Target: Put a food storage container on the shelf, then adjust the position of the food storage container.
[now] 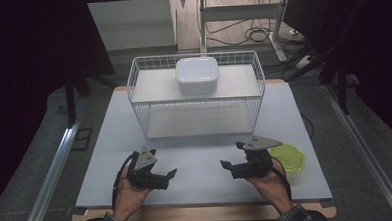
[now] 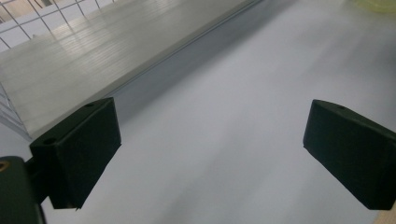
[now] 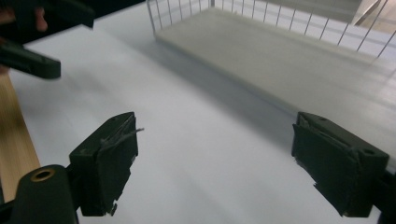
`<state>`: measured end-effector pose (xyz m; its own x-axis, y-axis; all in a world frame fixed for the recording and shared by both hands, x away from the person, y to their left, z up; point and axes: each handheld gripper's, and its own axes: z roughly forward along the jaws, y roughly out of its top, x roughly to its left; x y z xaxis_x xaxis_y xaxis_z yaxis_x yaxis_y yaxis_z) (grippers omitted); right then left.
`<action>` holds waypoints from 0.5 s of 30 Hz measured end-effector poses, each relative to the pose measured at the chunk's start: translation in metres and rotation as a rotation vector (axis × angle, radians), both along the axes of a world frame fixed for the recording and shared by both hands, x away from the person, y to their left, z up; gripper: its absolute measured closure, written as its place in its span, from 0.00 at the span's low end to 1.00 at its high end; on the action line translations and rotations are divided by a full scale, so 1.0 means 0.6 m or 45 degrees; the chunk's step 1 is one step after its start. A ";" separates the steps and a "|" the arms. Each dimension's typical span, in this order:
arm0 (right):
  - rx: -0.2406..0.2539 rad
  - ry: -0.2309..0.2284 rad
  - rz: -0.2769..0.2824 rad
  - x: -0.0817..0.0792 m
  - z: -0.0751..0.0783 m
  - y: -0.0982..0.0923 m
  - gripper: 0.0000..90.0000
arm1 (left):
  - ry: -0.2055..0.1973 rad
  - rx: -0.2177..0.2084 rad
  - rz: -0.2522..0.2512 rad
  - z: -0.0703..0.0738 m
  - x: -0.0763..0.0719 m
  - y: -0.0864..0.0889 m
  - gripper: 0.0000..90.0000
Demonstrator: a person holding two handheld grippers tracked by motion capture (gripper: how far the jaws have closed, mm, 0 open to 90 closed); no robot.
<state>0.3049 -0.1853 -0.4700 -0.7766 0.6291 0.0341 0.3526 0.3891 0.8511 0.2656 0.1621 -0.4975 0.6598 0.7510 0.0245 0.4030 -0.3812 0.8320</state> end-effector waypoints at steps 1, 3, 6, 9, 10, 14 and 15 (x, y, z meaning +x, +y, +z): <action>-0.015 0.006 0.006 -0.002 -0.003 0.000 0.16 | 0.004 -0.009 -0.005 -0.003 -0.001 0.000 0.04; -0.034 0.008 0.011 -0.005 -0.008 0.001 0.16 | 0.007 -0.012 -0.009 -0.007 -0.004 0.000 0.04; -0.046 0.009 0.007 -0.006 -0.012 0.000 0.15 | 0.008 -0.011 -0.012 -0.010 -0.007 0.001 0.04; -0.051 0.018 -0.017 -0.006 -0.013 -0.001 0.09 | 0.011 -0.027 -0.014 -0.012 -0.008 0.003 0.04; -0.064 0.026 -0.025 -0.006 -0.014 -0.001 0.07 | 0.010 -0.031 -0.015 -0.013 -0.008 0.004 0.04; -0.072 0.029 -0.047 -0.006 -0.016 -0.005 0.04 | 0.007 -0.037 -0.006 -0.016 -0.007 0.008 0.04; -0.063 0.030 -0.054 -0.005 -0.014 -0.007 0.04 | 0.007 -0.038 -0.005 -0.016 -0.007 0.008 0.04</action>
